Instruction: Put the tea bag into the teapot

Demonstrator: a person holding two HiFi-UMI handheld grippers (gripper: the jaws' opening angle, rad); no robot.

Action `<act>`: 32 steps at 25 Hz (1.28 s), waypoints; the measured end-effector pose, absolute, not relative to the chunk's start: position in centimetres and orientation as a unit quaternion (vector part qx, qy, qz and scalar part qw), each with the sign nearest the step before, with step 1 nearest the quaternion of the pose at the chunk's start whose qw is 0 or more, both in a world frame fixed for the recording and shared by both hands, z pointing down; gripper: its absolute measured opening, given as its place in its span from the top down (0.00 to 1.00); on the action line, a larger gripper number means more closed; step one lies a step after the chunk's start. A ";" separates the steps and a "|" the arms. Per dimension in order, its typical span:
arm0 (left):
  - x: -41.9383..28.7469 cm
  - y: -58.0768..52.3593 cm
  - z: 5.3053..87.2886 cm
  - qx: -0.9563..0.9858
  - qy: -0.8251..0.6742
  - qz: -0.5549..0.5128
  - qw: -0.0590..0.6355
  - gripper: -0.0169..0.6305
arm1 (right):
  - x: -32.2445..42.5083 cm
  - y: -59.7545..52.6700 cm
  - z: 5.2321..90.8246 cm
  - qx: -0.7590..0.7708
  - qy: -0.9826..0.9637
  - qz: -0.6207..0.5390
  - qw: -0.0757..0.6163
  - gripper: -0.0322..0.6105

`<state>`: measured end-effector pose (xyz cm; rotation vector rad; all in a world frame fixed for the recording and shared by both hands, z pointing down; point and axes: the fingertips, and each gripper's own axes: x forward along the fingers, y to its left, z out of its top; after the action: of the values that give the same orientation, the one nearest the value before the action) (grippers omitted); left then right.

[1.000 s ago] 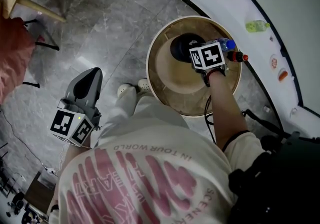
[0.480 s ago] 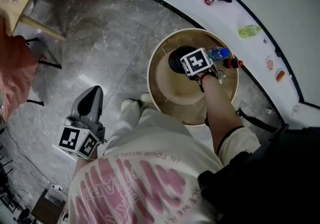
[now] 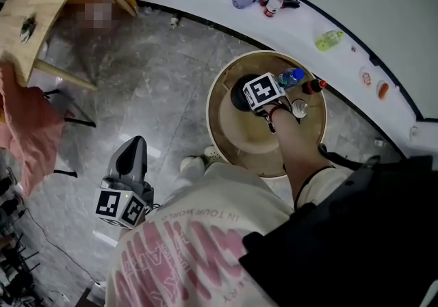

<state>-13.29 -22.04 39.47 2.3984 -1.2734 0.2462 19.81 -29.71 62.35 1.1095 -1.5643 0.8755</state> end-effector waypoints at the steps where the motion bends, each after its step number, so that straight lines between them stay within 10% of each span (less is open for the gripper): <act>1: -13.2 -22.1 39.3 0.862 -0.455 0.089 0.205 0.95 | 19.9 -29.5 62.1 0.461 -0.647 0.363 0.487 0.87; 17: -11.6 -21.7 36.1 0.896 -0.396 0.081 0.186 0.95 | 20.0 -27.5 56.4 0.527 -0.653 0.346 0.419 0.94; 32: -7.0 -21.8 36.2 0.943 -0.273 0.078 0.173 0.95 | 12.5 -21.4 40.4 0.526 -0.783 0.272 0.189 0.94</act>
<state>-6.97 -21.84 36.17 2.6762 -0.7744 0.2210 12.46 -21.43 40.43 1.4795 -2.2019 0.7648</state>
